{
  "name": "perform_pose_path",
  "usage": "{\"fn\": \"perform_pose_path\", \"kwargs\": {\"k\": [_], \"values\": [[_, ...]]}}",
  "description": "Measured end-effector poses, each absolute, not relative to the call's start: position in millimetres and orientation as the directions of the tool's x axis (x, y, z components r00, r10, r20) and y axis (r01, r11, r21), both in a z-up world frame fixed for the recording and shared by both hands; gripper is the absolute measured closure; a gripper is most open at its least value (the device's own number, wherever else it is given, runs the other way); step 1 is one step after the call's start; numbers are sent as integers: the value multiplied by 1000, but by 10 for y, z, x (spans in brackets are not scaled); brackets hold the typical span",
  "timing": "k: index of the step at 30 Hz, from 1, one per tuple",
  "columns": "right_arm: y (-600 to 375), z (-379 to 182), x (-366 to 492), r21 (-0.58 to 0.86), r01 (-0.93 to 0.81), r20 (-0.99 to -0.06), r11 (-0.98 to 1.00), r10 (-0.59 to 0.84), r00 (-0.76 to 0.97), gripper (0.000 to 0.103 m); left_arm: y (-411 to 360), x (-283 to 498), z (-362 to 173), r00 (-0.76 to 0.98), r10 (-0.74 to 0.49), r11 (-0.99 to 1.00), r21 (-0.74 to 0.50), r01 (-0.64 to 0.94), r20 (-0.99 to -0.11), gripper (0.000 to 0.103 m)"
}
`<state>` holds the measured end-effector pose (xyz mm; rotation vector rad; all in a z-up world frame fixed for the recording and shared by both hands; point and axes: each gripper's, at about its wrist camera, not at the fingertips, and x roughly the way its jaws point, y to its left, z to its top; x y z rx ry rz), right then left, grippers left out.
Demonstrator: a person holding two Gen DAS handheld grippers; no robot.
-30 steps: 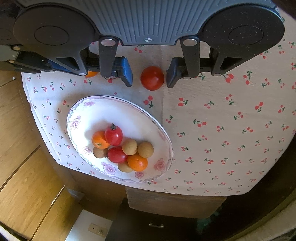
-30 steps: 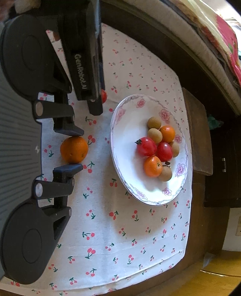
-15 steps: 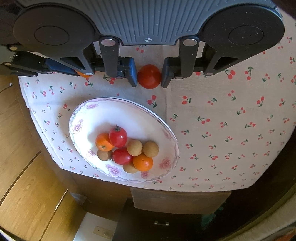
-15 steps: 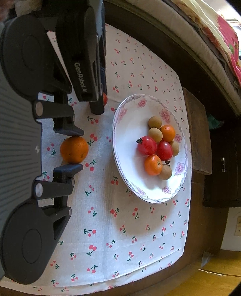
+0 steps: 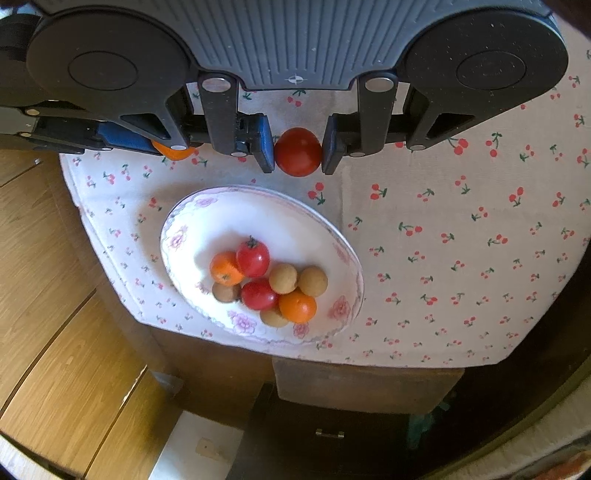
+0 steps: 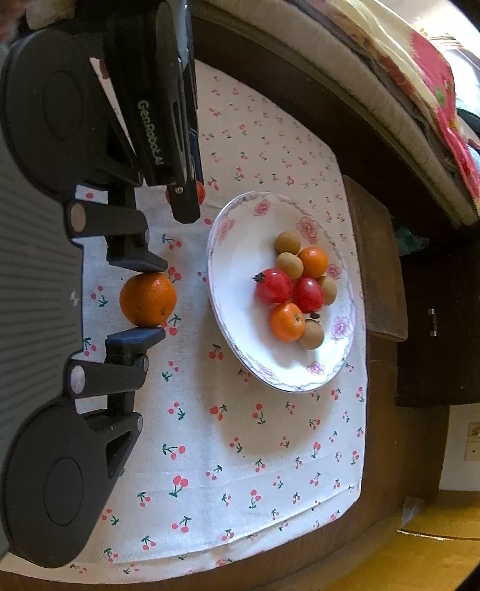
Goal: Organize fruits
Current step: 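Carry the tomato in the left gripper while the right carries the orange, releasing both into the bowl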
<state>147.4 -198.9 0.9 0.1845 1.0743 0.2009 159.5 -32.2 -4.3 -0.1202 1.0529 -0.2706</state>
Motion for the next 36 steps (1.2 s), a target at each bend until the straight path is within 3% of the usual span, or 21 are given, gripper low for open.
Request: {"fn": "perform_pose_path", "kwargs": {"k": [15, 36], "values": [[-2094, 184, 1571, 264, -50, -815, 963, 251, 523, 70, -377, 1675, 165, 506, -323, 946, -277, 168, -800, 68], [-2111, 98, 1943, 282, -21, -795, 959, 246, 555, 69, -382, 1942, 73, 518, -280, 959, -258, 115, -808, 69]]}}
